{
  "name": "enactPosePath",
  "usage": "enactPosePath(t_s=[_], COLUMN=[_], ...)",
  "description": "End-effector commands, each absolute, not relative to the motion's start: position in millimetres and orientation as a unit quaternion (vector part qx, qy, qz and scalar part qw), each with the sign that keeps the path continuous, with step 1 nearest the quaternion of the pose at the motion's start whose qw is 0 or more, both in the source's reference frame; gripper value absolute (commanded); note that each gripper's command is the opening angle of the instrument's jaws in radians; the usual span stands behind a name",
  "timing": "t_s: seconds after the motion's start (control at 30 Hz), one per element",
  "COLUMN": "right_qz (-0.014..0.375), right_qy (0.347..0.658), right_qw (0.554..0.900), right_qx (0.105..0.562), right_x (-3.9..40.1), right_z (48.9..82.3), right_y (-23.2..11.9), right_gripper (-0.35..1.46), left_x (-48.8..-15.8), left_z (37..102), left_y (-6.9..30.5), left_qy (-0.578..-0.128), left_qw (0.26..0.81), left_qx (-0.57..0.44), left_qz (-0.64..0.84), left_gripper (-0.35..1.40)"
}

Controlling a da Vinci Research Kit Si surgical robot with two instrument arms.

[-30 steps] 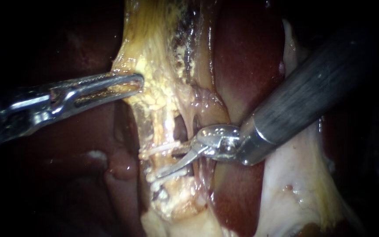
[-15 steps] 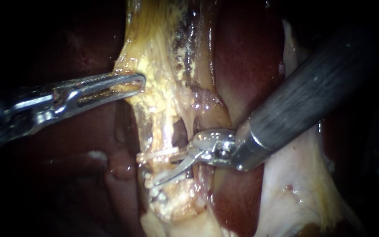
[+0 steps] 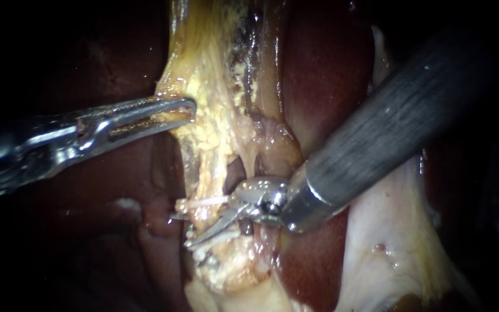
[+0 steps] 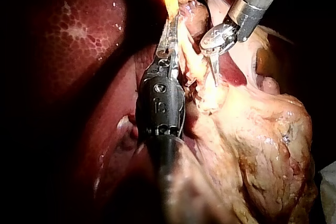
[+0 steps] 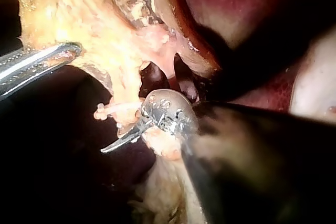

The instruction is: Go to the cutting position left tube

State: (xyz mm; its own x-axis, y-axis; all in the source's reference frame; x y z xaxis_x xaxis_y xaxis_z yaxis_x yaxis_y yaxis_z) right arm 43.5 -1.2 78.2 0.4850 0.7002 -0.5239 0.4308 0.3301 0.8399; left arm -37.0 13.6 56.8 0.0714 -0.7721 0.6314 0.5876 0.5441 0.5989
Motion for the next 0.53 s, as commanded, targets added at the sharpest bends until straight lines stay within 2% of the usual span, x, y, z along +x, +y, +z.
enactPosePath(t_s=[0.03, 0.53], right_qz=[0.104, 0.108], right_qy=[0.497, 0.493], right_qw=[0.647, 0.647], right_qx=[0.569, 0.572], right_x=[43.5, 43.4], right_z=[78.2, 78.6], right_y=[-1.1, -1.0], right_gripper=[1.19, 1.19], left_x=[-37.0, -37.0], left_z=[56.9, 56.9], left_y=[13.6, 13.6], left_qy=[-0.495, -0.495], left_qw=[0.726, 0.726], left_qx=[0.093, 0.093], left_qz=[-0.468, -0.468], left_gripper=[-0.35, -0.35])
